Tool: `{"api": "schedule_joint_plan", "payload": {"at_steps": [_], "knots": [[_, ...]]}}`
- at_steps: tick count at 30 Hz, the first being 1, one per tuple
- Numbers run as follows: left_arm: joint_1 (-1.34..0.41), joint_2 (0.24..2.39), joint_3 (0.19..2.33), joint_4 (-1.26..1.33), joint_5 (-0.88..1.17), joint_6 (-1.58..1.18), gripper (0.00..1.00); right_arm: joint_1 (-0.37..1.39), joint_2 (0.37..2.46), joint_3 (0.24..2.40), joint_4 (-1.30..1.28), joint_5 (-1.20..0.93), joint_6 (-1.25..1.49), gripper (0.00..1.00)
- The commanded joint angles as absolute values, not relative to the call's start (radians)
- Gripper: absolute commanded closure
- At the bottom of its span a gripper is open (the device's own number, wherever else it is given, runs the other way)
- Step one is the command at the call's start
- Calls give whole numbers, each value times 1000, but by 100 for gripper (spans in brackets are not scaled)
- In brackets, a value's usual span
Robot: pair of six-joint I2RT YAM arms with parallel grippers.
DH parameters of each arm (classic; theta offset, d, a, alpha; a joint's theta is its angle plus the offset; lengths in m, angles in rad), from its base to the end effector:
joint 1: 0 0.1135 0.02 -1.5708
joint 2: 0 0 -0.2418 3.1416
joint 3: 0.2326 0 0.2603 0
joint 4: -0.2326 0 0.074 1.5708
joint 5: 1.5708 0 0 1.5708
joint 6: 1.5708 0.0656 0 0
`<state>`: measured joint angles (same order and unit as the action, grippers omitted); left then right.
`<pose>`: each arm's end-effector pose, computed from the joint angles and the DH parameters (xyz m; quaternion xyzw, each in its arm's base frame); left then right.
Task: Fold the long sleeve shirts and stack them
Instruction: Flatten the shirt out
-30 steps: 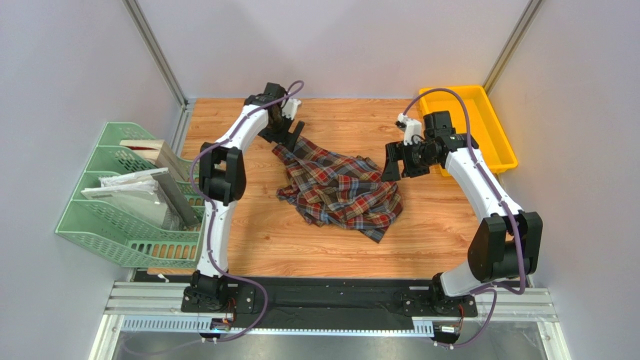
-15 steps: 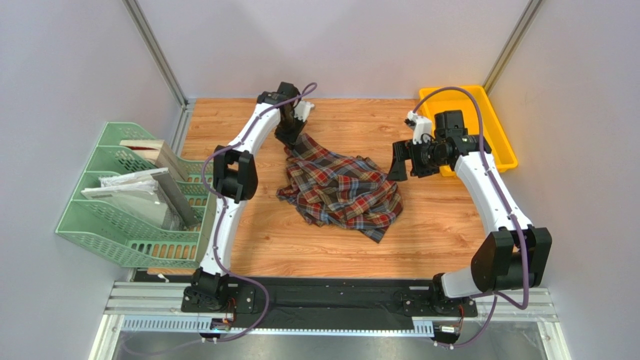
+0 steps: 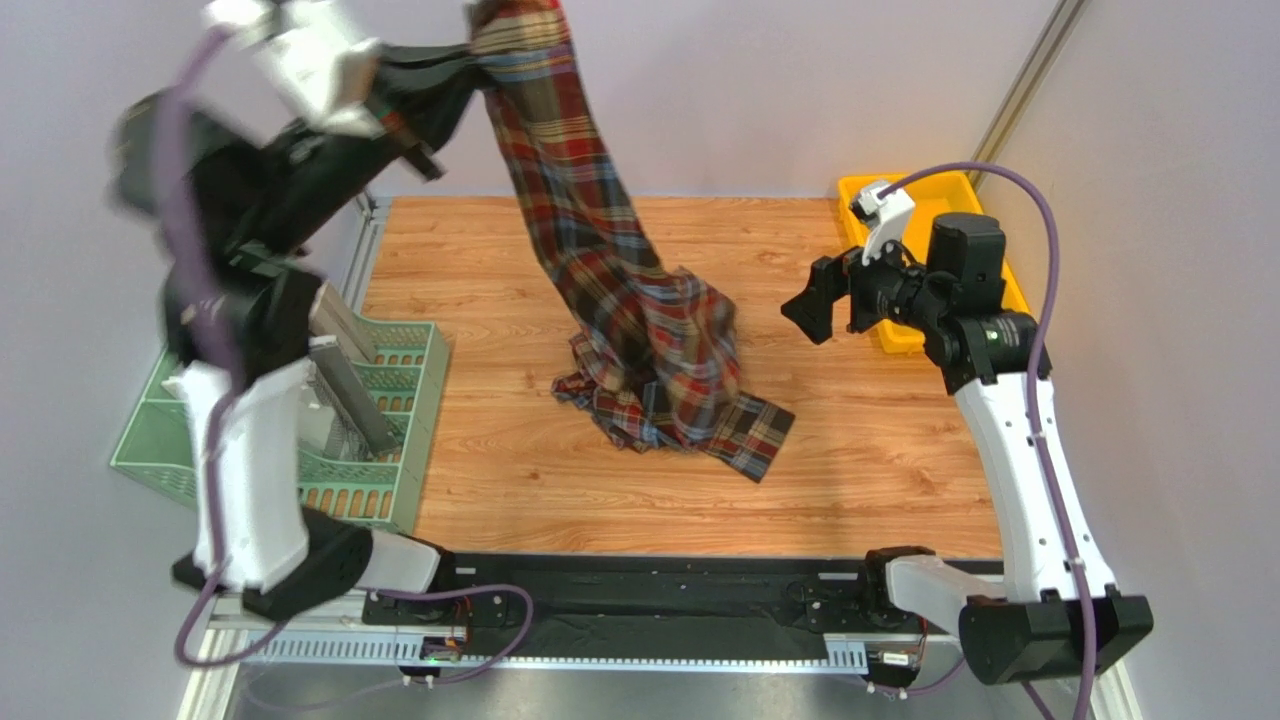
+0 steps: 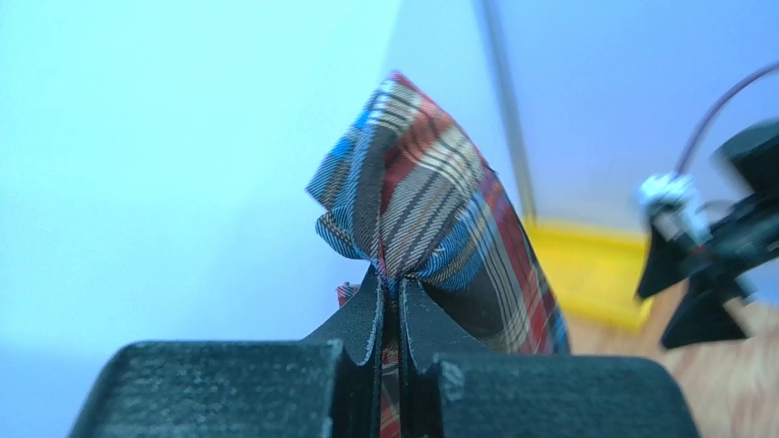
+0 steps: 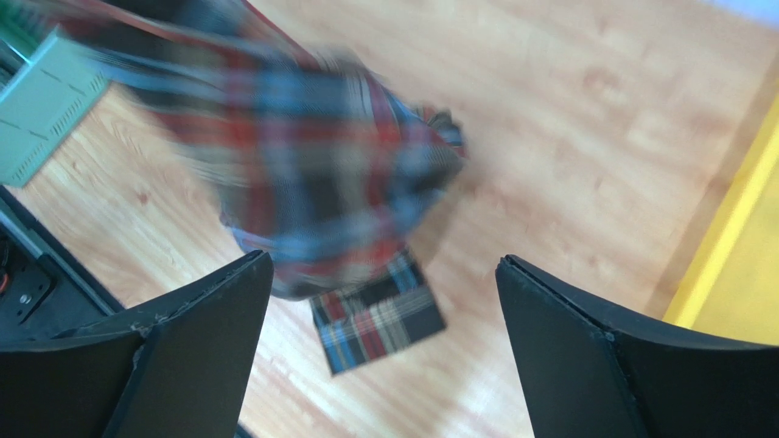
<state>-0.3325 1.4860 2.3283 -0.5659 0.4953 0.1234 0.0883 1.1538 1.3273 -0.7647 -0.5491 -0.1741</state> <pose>0.2262 -0.1111 0.6193 0.3226 0.5252 -0.2277 0.7538 0.2650 0.0578 0.3650 -0.2376 0.8254 0.2196 0.4627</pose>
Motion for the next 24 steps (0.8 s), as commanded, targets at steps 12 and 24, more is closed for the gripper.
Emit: {"api": "schedule_joint_plan", "payload": {"at_steps": [12, 24], "knots": [[-336, 1468, 2359, -386, 601, 58, 100, 345, 1062, 1338, -586, -675, -285, 0], [-347, 1474, 2299, -402, 626, 20, 100, 571, 1224, 1561, -525, -506, -178, 0]]}}
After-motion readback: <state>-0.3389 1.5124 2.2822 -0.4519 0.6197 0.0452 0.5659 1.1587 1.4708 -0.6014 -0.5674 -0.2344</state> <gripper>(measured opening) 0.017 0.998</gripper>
